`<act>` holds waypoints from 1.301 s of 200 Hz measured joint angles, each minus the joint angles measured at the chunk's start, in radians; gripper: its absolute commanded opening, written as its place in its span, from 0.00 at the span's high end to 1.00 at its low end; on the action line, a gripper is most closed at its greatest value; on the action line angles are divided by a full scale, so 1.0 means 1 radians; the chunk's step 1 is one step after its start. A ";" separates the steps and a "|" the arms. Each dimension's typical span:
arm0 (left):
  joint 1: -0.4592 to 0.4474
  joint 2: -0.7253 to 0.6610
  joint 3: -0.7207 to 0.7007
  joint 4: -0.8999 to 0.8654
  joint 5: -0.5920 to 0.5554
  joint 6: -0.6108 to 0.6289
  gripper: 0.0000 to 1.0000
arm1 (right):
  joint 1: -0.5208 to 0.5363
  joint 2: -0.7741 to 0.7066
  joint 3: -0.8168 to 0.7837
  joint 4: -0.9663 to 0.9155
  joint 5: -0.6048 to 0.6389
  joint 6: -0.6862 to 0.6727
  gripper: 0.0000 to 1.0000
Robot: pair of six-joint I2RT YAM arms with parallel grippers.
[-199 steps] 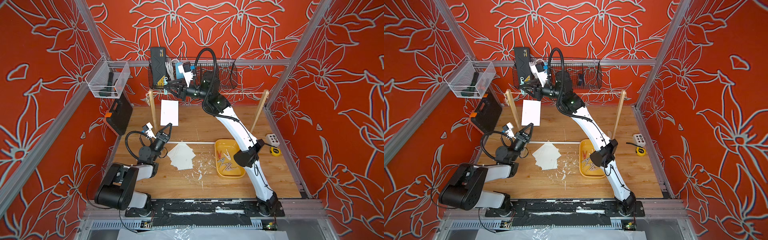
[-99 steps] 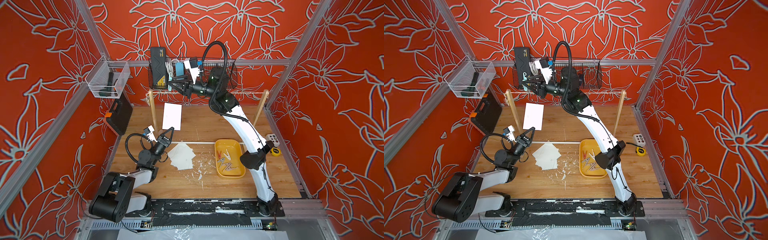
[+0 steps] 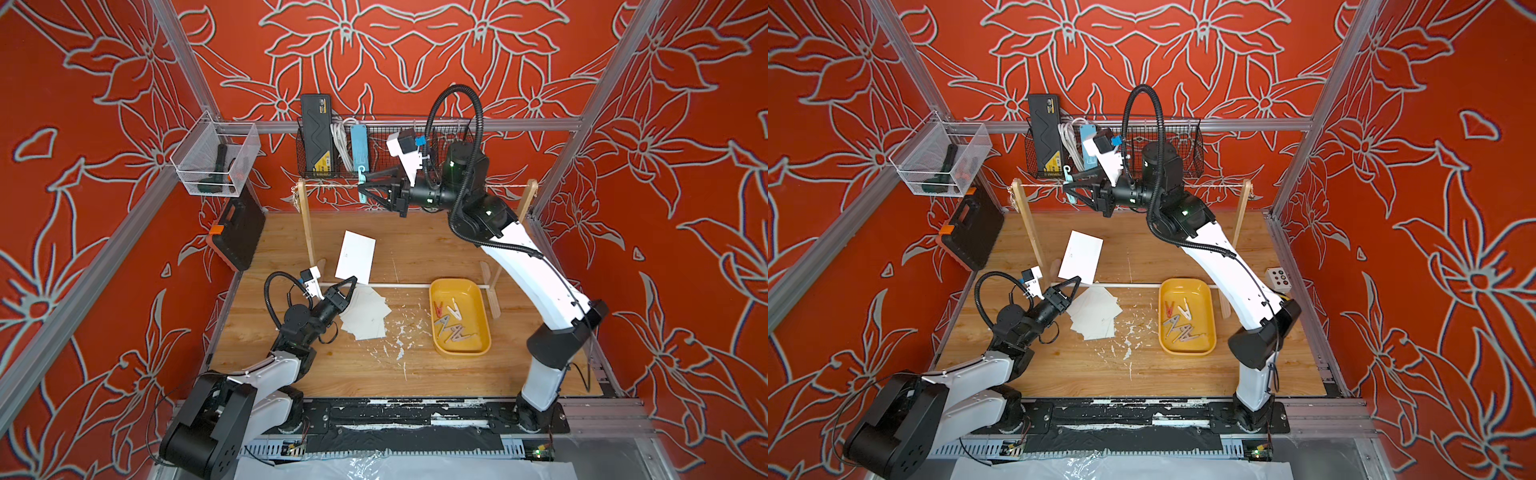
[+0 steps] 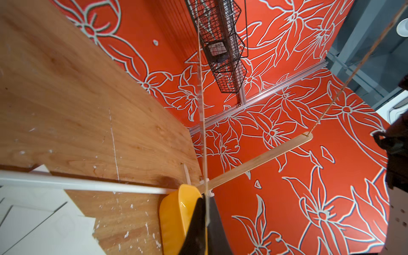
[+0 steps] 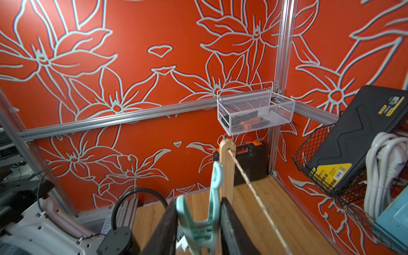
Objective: Remove the postcards from the strings
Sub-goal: Place the postcard on the postcard.
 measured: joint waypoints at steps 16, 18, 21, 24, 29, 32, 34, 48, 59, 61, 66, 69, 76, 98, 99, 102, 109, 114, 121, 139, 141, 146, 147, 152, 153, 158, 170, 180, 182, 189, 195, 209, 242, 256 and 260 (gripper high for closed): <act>-0.015 -0.011 -0.007 -0.045 -0.011 0.009 1.00 | 0.000 -0.108 -0.151 0.012 0.006 -0.015 0.68; -0.016 -0.013 -0.008 -0.050 -0.012 0.010 1.00 | 0.000 -0.122 -0.169 0.012 0.007 -0.017 0.68; -0.019 -0.015 -0.010 -0.057 -0.014 0.011 1.00 | 0.000 -0.140 -0.194 0.016 0.010 -0.019 0.68; -0.023 -0.017 -0.013 -0.064 -0.016 0.011 1.00 | 0.000 -0.162 -0.223 0.016 0.013 -0.021 0.68; -0.028 -0.020 -0.018 -0.075 -0.021 0.013 1.00 | -0.001 -0.192 -0.262 0.017 0.021 -0.024 0.68; -0.032 -0.022 -0.022 -0.083 -0.024 0.014 1.00 | -0.002 -0.209 -0.284 0.017 0.025 -0.027 0.68; -0.034 -0.023 -0.023 -0.086 -0.025 0.015 1.00 | -0.002 -0.221 -0.301 0.021 0.029 -0.027 0.68; -0.051 -0.030 -0.039 -0.119 -0.035 0.019 1.00 | -0.005 -0.302 -0.404 0.021 0.055 -0.042 0.68; -0.064 -0.033 -0.048 -0.147 -0.045 0.022 1.00 | -0.007 -0.366 -0.483 0.017 0.079 -0.049 0.68; -0.068 -0.033 -0.050 -0.151 -0.046 0.023 1.00 | -0.008 -0.377 -0.498 0.018 0.084 -0.051 0.68; -0.072 -0.033 -0.053 -0.165 -0.050 0.023 1.00 | -0.011 -0.406 -0.533 0.015 0.094 -0.053 0.68; -0.076 -0.033 -0.055 -0.171 -0.052 0.024 1.00 | -0.012 -0.420 -0.553 0.015 0.101 -0.055 0.68; -0.082 -0.033 -0.056 -0.187 -0.058 0.026 1.00 | -0.013 -0.458 -0.599 0.010 0.118 -0.058 0.68; -0.097 -0.030 -0.056 -0.232 -0.068 0.025 1.00 | -0.014 -0.568 -0.731 -0.012 0.170 -0.067 0.68; -0.097 -0.029 -0.056 -0.235 -0.069 0.025 1.00 | -0.014 -0.572 -0.736 -0.012 0.172 -0.067 0.68; -0.099 -0.028 -0.056 -0.241 -0.070 0.024 1.00 | -0.014 -0.585 -0.753 -0.011 0.181 -0.067 0.68; -0.101 -0.024 -0.056 -0.255 -0.072 0.021 1.00 | -0.018 -0.618 -0.797 -0.016 0.197 -0.067 0.67; -0.103 -0.019 -0.056 -0.267 -0.072 0.018 1.00 | -0.018 -0.640 -0.827 -0.019 0.209 -0.066 0.67; -0.104 -0.013 -0.057 -0.282 -0.072 0.016 1.00 | -0.018 -0.671 -0.871 -0.025 0.226 -0.065 0.67; -0.113 0.011 -0.060 -0.312 -0.070 0.006 1.00 | -0.018 -0.732 -0.975 -0.047 0.267 -0.061 0.67; -0.114 0.013 -0.060 -0.314 -0.070 0.006 1.00 | -0.018 -0.738 -0.986 -0.047 0.273 -0.060 0.67; -0.116 0.019 -0.061 -0.322 -0.069 0.003 1.00 | -0.018 -0.750 -1.012 -0.052 0.281 -0.058 0.67; -0.116 0.021 -0.061 -0.325 -0.069 0.003 1.00 | -0.018 -0.753 -1.019 -0.053 0.285 -0.057 0.67; -0.117 0.025 -0.062 -0.335 -0.067 0.000 1.00 | -0.018 -0.764 -1.045 -0.060 0.296 -0.055 0.67; -0.117 0.027 -0.062 -0.338 -0.066 0.000 1.00 | -0.018 -0.766 -1.048 -0.060 0.298 -0.054 0.67; -0.119 0.031 -0.062 -0.349 -0.065 -0.002 1.00 | -0.018 -0.778 -1.076 -0.069 0.308 -0.051 0.68; -0.121 0.038 -0.064 -0.376 -0.061 -0.006 0.87 | -0.018 -0.803 -1.135 -0.087 0.334 -0.043 0.68; -0.121 0.037 -0.064 -0.404 -0.059 -0.010 0.69 | -0.019 -0.824 -1.181 -0.100 0.358 -0.037 0.67; -0.121 0.037 -0.064 -0.409 -0.059 -0.018 0.67 | -0.019 -0.828 -1.191 -0.101 0.364 -0.036 0.67; -0.121 0.035 -0.064 -0.430 -0.058 -0.024 0.61 | -0.021 -0.841 -1.221 -0.108 0.380 -0.031 0.67; -0.122 0.029 -0.064 -0.456 -0.057 -0.031 0.57 | -0.025 -0.852 -1.247 -0.114 0.395 -0.025 0.67; -0.122 0.006 -0.064 -0.511 -0.056 -0.038 0.46 | -0.034 -0.871 -1.303 -0.121 0.430 -0.012 0.67; -0.122 -0.106 -0.065 -0.636 -0.050 -0.036 0.36 | -0.058 -0.874 -1.390 -0.130 0.502 0.029 0.67; -0.122 -0.169 -0.064 -0.691 -0.049 -0.038 0.33 | -0.071 -0.864 -1.405 -0.131 0.523 0.042 0.67; -0.122 -0.187 -0.065 -0.708 -0.049 -0.038 0.33 | -0.076 -0.859 -1.409 -0.131 0.529 0.047 0.67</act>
